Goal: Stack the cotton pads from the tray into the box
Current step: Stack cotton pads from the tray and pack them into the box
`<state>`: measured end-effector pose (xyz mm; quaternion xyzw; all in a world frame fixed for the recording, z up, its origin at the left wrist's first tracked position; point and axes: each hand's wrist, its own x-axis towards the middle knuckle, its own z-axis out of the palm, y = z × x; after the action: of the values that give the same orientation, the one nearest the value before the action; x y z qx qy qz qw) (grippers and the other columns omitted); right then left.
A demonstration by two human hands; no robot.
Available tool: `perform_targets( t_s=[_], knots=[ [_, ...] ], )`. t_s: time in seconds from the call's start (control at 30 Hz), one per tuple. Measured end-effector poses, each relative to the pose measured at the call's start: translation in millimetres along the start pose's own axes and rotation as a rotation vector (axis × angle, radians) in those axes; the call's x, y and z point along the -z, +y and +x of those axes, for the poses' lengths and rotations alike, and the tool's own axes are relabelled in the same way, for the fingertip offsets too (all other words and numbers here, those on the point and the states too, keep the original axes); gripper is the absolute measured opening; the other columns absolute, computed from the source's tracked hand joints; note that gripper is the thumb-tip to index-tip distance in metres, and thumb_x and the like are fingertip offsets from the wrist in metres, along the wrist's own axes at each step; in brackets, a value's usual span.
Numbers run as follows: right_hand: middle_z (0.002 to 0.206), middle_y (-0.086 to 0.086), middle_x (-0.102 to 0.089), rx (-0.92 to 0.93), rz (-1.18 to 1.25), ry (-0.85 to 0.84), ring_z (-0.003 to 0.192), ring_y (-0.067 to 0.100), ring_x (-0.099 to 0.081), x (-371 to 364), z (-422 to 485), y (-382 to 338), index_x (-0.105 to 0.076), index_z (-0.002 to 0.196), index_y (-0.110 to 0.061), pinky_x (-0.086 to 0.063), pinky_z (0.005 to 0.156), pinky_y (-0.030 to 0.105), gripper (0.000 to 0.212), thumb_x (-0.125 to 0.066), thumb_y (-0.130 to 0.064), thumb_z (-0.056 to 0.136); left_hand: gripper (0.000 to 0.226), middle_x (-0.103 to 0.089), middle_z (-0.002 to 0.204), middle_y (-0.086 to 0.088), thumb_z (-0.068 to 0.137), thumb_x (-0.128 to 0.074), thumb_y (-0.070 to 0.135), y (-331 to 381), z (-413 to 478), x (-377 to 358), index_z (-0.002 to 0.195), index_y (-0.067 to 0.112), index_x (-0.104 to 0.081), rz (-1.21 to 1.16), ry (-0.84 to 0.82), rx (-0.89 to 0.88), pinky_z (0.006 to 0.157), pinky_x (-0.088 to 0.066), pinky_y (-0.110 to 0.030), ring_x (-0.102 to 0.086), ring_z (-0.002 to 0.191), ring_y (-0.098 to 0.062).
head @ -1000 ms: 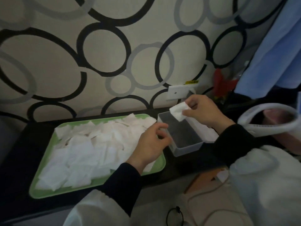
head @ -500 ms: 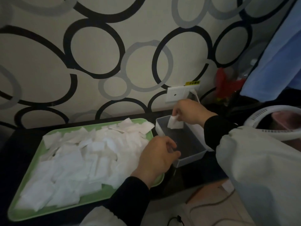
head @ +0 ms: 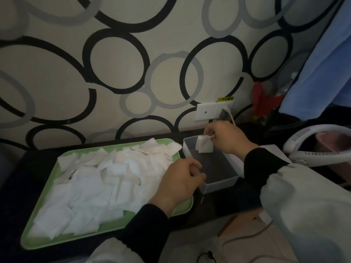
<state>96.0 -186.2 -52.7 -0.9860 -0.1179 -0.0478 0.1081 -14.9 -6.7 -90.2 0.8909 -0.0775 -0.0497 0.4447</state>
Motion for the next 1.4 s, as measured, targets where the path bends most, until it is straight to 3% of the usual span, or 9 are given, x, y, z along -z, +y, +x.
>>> perform_targets(
  t_s=[0.2,0.33,0.47,0.7,0.97,1.07,1.2,1.3,1.4],
  knots=[
    [0.103,-0.010,-0.068,0.009,0.274,0.047,0.091,0.006,-0.062,22,-37,-41,-0.070,0.109,-0.023,-0.054,0.084,0.029,0.019,-0.068,-0.019,0.090,0.011,-0.066,0.096,0.014,0.090,-0.070,0.032,-11,-25,42,0.101,0.031,-0.068,0.010,0.134,0.008,0.077,-0.046,-0.019,-0.056,0.075,-0.001],
    [0.090,-0.011,-0.068,-0.014,0.543,0.066,0.081,-0.001,-0.061,29,-65,-95,-0.071,0.097,-0.020,-0.048,0.069,0.009,0.008,-0.069,-0.017,0.089,0.004,-0.068,0.091,0.015,0.089,-0.070,0.028,-30,-51,77,0.091,0.031,-0.070,0.016,0.243,0.027,0.064,-0.038,-0.007,-0.055,0.068,0.007],
    [0.088,-0.001,-0.072,-0.232,0.782,-0.058,0.076,0.012,-0.070,5,-84,-137,-0.070,0.091,-0.021,-0.058,0.072,0.028,0.011,-0.068,-0.011,0.088,0.011,-0.069,0.085,0.014,0.088,-0.070,0.018,-53,-75,107,0.085,0.029,-0.071,0.018,0.324,0.061,0.063,-0.038,-0.004,-0.056,0.070,0.012],
    [0.105,-0.008,-0.067,-0.127,0.581,-0.128,0.090,0.010,-0.063,-51,-112,-145,-0.069,0.100,-0.026,-0.048,0.081,0.022,0.018,-0.073,-0.019,0.084,0.010,-0.069,0.084,0.014,0.088,-0.070,0.020,-76,-97,127,0.084,0.029,-0.072,0.009,0.345,0.094,0.063,-0.038,-0.003,-0.058,0.074,0.008],
    [0.121,-0.007,-0.055,-0.113,0.272,-0.241,0.109,0.015,-0.056,-50,-106,-155,-0.051,0.131,-0.029,-0.048,0.090,0.032,0.069,-0.082,-0.048,0.072,0.010,-0.069,0.086,0.016,0.088,-0.070,0.022,-83,-102,137,0.083,0.030,-0.072,-0.002,0.316,0.089,0.064,-0.038,-0.003,-0.057,0.078,0.011],
    [0.107,-0.009,-0.056,-0.107,0.327,-0.201,0.099,0.013,-0.057,-51,-102,-152,-0.056,0.120,-0.031,-0.050,0.087,0.033,0.055,-0.082,-0.043,0.074,0.009,-0.069,0.085,0.016,0.088,-0.070,0.022,-82,-101,136,0.084,0.030,-0.072,-0.013,0.320,0.088,0.063,-0.039,-0.003,-0.057,0.076,0.010],
    [0.088,-0.011,-0.063,-0.057,0.417,-0.148,0.083,0.009,-0.059,-50,-99,-147,-0.064,0.087,-0.029,-0.047,0.068,0.021,0.010,-0.074,-0.030,0.083,0.008,-0.068,0.085,0.016,0.089,-0.069,0.022,-77,-100,130,0.087,0.028,-0.073,-0.027,0.311,0.098,0.063,-0.039,-0.002,-0.056,0.072,0.012],
    [0.084,-0.012,-0.065,-0.019,0.524,-0.115,0.078,0.000,-0.058,-49,-99,-144,-0.066,0.079,-0.026,-0.041,0.061,0.010,0.009,-0.072,-0.025,0.086,0.007,-0.068,0.088,0.014,0.088,-0.070,0.021,-76,-98,123,0.087,0.028,-0.072,-0.016,0.297,0.096,0.064,-0.040,-0.003,-0.056,0.069,0.008],
    [0.089,-0.012,-0.067,0.050,0.652,-0.060,0.083,-0.001,-0.059,-51,-96,-142,-0.067,0.080,-0.026,-0.047,0.073,0.017,0.008,-0.073,-0.025,0.086,0.013,-0.066,0.098,0.016,0.087,-0.073,0.028,-77,-93,119,0.098,0.034,-0.069,0.017,0.276,0.078,0.068,-0.041,-0.007,-0.059,0.079,-0.001]
  ],
)
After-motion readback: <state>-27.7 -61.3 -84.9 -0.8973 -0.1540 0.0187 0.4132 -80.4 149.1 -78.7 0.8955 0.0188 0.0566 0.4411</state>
